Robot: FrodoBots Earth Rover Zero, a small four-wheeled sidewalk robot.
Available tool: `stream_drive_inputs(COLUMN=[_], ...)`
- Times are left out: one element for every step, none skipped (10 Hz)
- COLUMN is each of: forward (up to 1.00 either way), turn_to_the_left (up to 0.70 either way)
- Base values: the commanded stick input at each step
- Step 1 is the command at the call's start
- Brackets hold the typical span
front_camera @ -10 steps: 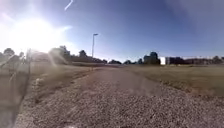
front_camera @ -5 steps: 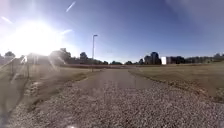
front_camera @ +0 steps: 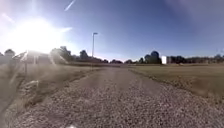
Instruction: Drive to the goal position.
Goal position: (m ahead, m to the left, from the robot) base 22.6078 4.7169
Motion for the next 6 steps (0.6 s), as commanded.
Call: stream_drive_inputs(forward=[0.5,0.5,0.5,0.5,0.5,0.5], turn_to_the_left=[-0.4,-0.5,-0.5,-0.42,-0.2,0.0])
